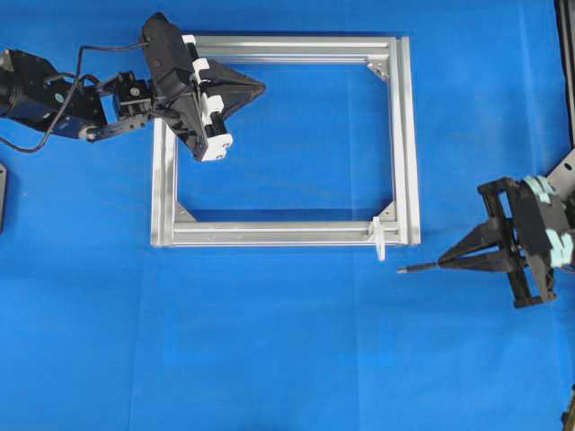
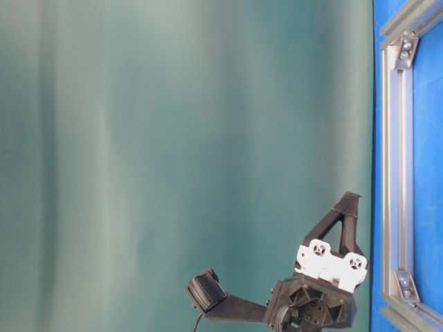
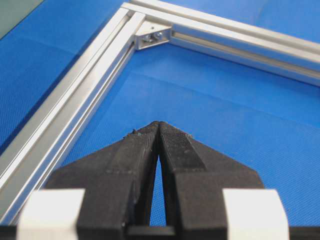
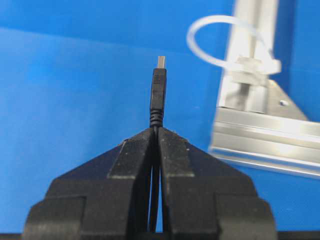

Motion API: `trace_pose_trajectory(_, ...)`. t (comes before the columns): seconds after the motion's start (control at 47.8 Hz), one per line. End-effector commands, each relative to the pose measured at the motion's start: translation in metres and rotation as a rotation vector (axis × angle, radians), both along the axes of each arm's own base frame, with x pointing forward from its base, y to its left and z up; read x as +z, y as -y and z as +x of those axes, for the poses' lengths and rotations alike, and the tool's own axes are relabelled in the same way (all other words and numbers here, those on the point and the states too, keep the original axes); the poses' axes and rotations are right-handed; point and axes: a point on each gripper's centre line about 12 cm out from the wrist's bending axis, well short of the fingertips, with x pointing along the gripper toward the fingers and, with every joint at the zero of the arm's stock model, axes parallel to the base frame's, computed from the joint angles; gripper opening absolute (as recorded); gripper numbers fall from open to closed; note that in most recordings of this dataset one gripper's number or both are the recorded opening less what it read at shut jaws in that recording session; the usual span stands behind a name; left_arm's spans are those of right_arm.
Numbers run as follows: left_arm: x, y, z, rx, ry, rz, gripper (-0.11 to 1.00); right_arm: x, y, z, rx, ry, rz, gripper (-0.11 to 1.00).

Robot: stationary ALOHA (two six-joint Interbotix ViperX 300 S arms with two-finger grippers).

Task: Insert the wire through the string loop located on the right side.
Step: 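Move the right gripper right and align the plug with the white zip-tie loop, then push the USB plug leftward through the white zip-tie loop with the right gripper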

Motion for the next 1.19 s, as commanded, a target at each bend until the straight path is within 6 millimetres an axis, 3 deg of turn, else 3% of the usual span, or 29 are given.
trace_pose_trajectory(0.0,0.016,0.0,0.002,-0.001,0.046,0.013,0.0,0.003,0.006,0.006,-0.038,0.023,0.001,-0.04)
trace_pose_trajectory(0.293,0.015,0.0,0.002,-0.002,0.043,0.012,0.0,0.002,0.02,0.01,-0.105,0.039,-0.01,-0.04)
trace_pose_trajectory(1.171,0.015,0.0,0.002,-0.002,0.044,0.012,0.0,0.002,0.022,0.01,-0.108,0.043,-0.015,-0.04)
